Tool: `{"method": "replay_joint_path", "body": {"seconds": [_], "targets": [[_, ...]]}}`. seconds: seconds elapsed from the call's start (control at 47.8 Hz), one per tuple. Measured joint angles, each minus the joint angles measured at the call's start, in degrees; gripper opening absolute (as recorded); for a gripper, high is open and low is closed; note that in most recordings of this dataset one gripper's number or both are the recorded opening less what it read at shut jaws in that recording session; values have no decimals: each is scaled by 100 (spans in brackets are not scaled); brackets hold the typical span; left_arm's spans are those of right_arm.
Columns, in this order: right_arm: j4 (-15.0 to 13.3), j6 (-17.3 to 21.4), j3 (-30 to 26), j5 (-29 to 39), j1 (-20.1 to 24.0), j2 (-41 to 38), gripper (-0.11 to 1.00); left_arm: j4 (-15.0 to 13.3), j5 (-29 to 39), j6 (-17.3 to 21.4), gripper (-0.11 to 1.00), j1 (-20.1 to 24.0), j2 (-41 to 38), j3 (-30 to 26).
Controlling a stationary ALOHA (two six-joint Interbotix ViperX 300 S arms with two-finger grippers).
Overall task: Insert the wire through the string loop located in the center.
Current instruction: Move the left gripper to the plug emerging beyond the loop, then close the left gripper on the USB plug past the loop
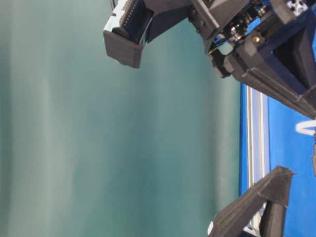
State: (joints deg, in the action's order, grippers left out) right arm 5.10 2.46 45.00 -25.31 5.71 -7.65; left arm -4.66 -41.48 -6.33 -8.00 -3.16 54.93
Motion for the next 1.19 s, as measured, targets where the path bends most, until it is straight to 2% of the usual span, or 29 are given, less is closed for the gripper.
{"method": "replay_joint_path", "body": {"seconds": [0.335,0.418,0.607,0.669,0.711,1.192], "targets": [[9,0,0,0,-9,0,-2,9,9,9,3,0,0,-53],[0,0,0,0,-9,9,-2,0,9,9,20,0,0,-53],[0,0,0,0,-9,9,-2,9,9,0,76,0,0,-62],[0,0,0,0,-9,0,-2,9,18,0,88,0,0,-70],[0,0,0,0,-9,9,-2,9,26,0,92,0,0,-70],[0,0,0,0,-9,0,-2,0,703,0,91,114,-439,-369]]}}
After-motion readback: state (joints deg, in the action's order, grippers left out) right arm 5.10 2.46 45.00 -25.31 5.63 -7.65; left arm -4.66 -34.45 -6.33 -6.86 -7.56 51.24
